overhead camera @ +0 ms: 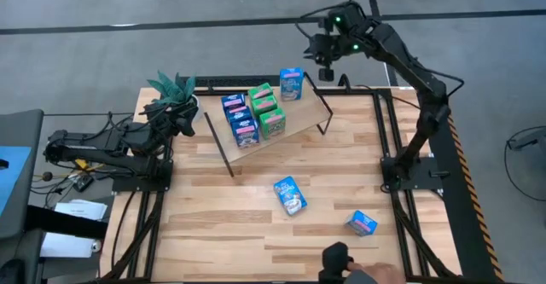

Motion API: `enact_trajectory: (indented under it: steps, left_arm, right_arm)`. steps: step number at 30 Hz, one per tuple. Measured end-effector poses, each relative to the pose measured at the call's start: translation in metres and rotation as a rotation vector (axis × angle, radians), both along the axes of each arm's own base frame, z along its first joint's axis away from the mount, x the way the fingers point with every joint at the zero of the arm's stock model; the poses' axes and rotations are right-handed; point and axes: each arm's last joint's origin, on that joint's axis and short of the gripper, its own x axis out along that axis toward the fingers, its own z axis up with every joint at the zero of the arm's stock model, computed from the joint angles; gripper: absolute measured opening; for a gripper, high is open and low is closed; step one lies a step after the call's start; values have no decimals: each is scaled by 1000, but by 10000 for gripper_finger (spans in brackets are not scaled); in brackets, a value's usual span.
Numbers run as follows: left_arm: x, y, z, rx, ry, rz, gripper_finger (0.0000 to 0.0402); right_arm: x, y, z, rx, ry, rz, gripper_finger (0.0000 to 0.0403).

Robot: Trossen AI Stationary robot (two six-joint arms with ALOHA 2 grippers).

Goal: Stack cereal on shelf
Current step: Put the top right light blue cereal box on the shelf

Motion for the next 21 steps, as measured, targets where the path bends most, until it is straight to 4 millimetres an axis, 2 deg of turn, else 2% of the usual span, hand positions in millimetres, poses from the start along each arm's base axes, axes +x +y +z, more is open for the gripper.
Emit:
enact_trajectory:
  steps: [5, 12, 21]
  left_arm:
    - [0, 0, 0, -1, -1, 1, 283]
    - [0, 0, 0, 5, 2, 22, 283]
    - [0, 0, 0, 2, -1, 23, 283]
  right_arm:
    - [24, -2, -12, -39, -7, 68, 11]
    - [48, -5, -27, -55, -6, 105, 34]
    - [61, -13, -38, -94, -5, 109, 8]
